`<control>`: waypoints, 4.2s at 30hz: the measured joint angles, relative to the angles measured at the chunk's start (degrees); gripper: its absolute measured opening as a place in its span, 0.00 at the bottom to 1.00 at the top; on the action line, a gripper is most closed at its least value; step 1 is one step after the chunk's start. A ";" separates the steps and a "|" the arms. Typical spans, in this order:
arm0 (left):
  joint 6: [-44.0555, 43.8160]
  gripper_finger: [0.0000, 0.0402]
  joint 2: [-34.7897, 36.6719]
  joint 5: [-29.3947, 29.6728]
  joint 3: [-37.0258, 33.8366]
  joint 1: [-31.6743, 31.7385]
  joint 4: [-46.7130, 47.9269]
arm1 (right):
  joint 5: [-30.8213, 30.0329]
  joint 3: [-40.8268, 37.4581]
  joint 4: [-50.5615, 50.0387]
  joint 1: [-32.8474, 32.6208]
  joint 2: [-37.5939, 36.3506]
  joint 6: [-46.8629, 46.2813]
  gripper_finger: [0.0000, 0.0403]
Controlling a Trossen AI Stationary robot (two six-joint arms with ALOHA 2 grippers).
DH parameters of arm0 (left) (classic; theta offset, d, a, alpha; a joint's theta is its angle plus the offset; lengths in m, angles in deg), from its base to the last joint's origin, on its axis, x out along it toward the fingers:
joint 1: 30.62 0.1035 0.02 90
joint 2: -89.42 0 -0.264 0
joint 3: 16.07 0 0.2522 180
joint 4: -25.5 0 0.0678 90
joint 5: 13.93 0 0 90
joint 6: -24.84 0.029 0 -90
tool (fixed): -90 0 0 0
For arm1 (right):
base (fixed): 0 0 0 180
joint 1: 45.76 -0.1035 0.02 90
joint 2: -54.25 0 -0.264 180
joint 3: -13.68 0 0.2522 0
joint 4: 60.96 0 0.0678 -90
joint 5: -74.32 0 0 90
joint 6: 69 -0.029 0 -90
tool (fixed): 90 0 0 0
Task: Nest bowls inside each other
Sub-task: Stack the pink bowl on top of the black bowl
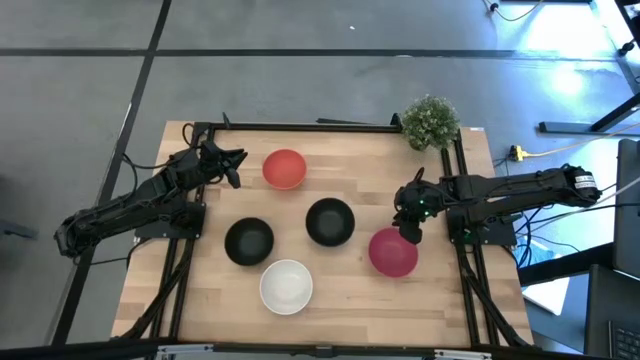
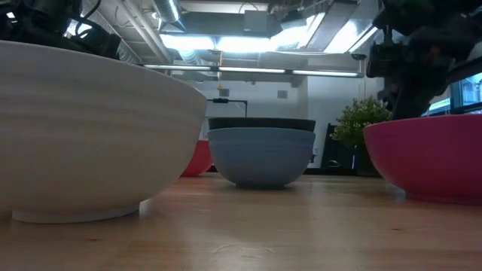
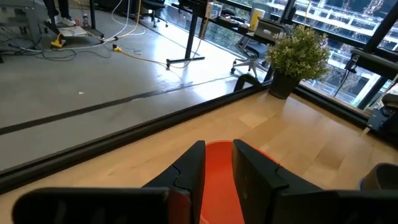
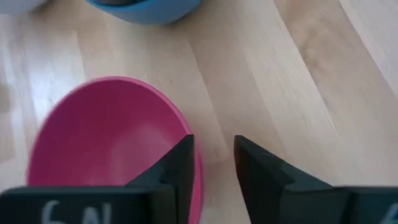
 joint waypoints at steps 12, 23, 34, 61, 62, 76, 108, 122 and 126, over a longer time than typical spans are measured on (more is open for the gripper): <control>0.00 0.18 0.00 0.00 0.00 0.00 0.00 | 4.71 0.02 -0.13 -0.14 0.00 0.22 0.48; 0.00 0.18 -0.01 0.00 0.00 0.02 0.00 | 7.52 -0.22 -0.12 -1.74 0.00 -0.57 0.49; 0.02 0.18 0.00 0.00 0.00 0.02 0.02 | 1.65 -0.57 -1.55 -2.71 0.07 0.14 0.49; 0.02 0.18 -0.02 0.00 0.00 0.01 0.24 | 1.17 -0.59 -0.42 -2.71 7.16 0.49 0.31; 0.02 0.18 0.00 0.00 0.00 0.02 0.24 | 1.22 -0.59 -0.20 -2.71 7.34 0.48 0.28; 0.04 0.18 0.00 0.00 0.00 0.01 0.26 | 0.87 -0.63 1.07 -2.69 8.37 -0.02 0.03; 0.44 0.18 0.00 0.00 0.00 0.02 0.28 | -6.41 40.26 -13.86 3.51 29.46 21.50 0.03; 0.48 0.18 -0.02 0.00 0.00 0.02 0.29 | -2.11 53.75 -13.12 4.94 46.44 25.91 0.03; 0.48 0.18 0.00 0.00 0.00 0.01 0.30 | -2.10 57.96 -14.63 4.94 48.22 26.16 0.03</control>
